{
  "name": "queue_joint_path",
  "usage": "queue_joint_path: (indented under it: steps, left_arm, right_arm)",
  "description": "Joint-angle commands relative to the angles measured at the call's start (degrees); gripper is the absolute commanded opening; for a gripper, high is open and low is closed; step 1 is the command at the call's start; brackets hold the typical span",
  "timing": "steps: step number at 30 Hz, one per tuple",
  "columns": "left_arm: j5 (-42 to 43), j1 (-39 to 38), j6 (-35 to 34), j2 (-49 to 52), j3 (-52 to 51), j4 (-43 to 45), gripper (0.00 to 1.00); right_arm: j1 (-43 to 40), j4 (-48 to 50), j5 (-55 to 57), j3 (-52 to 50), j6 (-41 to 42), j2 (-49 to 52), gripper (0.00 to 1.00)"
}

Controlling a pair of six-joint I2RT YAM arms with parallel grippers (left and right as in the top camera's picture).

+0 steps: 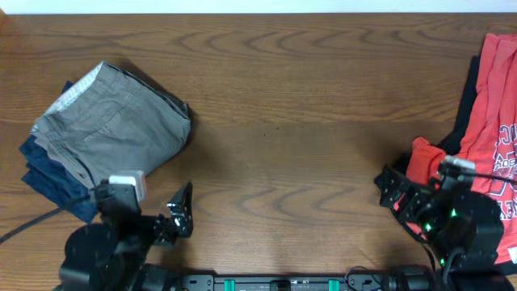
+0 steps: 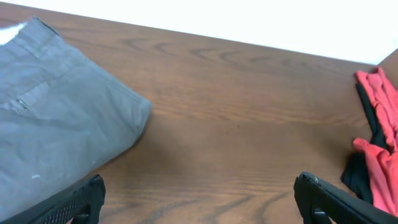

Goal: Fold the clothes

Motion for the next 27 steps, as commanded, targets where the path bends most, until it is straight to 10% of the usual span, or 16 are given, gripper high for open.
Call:
queue_joint_path:
  steps: [1,27]
  left_arm:
    - [-1.1,-0.2,-0.5,-0.7,-0.4,0.0,0.98]
    - [-1.1,-0.2,-0.5,-0.7,-0.4,0.0,0.98]
  right_arm:
    - [0.6,-2.5,1.2,-0.6,0.8,-0.8,0.99]
    - [1.4,-10.6,2.5,-1.9,-6.7,-9.0,0.99]
